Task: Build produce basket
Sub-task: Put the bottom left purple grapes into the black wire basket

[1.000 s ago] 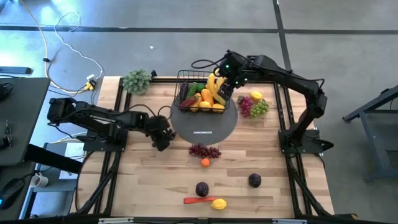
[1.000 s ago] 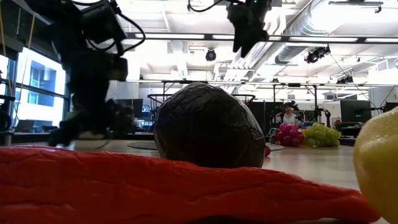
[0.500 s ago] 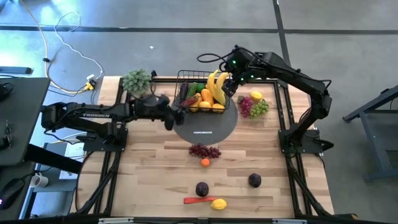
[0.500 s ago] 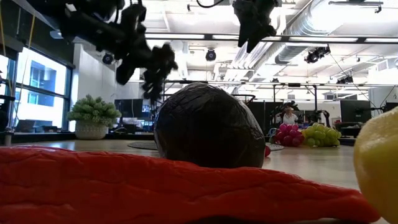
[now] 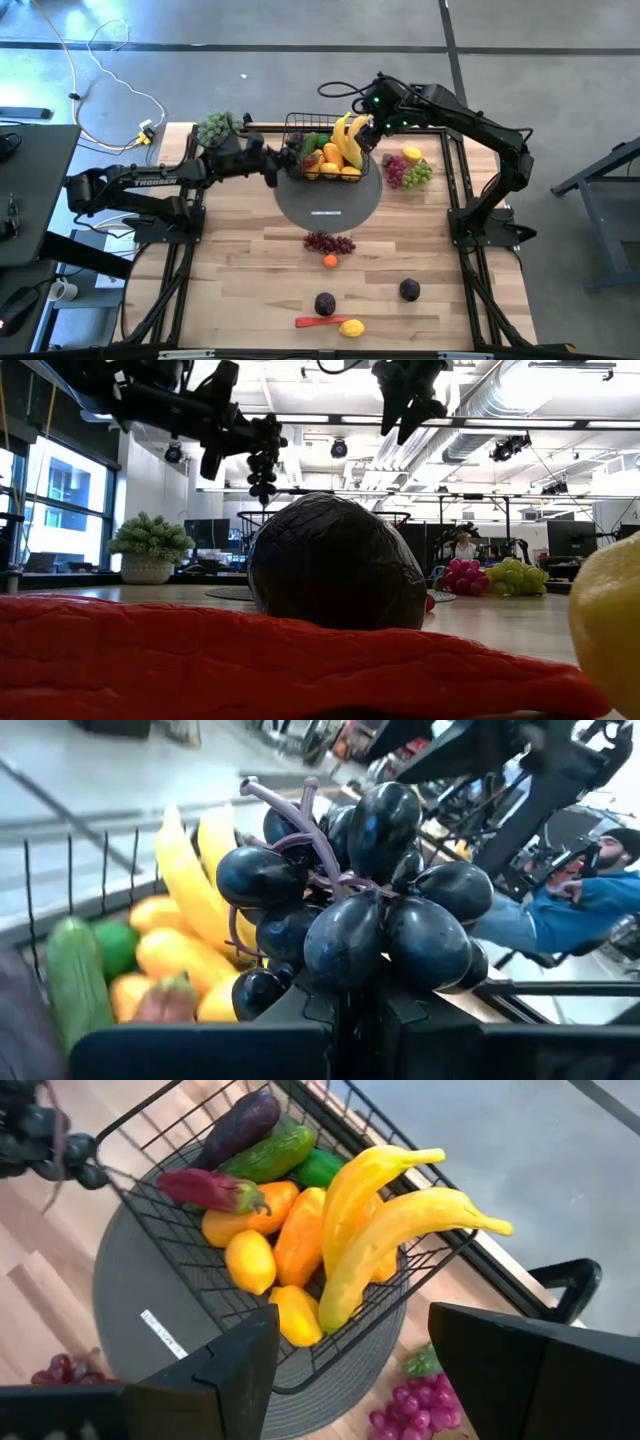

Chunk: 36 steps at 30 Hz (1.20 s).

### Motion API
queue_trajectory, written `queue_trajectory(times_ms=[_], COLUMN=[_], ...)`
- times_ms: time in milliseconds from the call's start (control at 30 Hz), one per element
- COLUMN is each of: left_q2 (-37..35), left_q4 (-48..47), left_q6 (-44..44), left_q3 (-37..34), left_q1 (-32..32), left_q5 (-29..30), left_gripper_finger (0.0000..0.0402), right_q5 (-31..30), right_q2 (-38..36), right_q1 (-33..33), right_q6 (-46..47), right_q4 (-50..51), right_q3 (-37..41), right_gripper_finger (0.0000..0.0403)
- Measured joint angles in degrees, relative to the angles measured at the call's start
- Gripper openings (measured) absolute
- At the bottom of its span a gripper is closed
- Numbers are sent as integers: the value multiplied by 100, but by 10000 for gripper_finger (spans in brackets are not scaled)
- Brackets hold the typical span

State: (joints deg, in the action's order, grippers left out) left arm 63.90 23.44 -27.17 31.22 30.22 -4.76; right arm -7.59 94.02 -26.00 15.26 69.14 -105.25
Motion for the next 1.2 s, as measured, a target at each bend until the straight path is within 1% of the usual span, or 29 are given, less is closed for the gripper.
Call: queue_trajectory(times_ms=[233,333,467,633,800,867,1033,1200], left_q2=[4,79,296,750,1255,1469,2078,2627], left_q4=[54,57,56,51,360,398,423,799], left_q6=[544,871,982,974,590,319,-161,-494], left_q3=[245,466,737,1051,1281,1407,1709,1922], left_q1=[323,445,627,749,786,789,790,790], left_q5=[-17,-19,-22,-20,-12,94,133,126], left_gripper_finger=[8,8,8,8,8,8,8,8], right_q5=[-142,-352,-582,-844,-919,-919,-943,-939], right_q2=[0,0,0,0,0,0,0,0], right_q1=[0,0,0,0,0,0,-30,-104], right_q6=[324,531,799,1086,1177,1172,1029,893], right_q4=[0,1,0,2,2,1,2,-3], right_q3=[0,0,0,0,0,0,0,0], right_gripper_finger=[238,238,238,238,238,238,238,238])
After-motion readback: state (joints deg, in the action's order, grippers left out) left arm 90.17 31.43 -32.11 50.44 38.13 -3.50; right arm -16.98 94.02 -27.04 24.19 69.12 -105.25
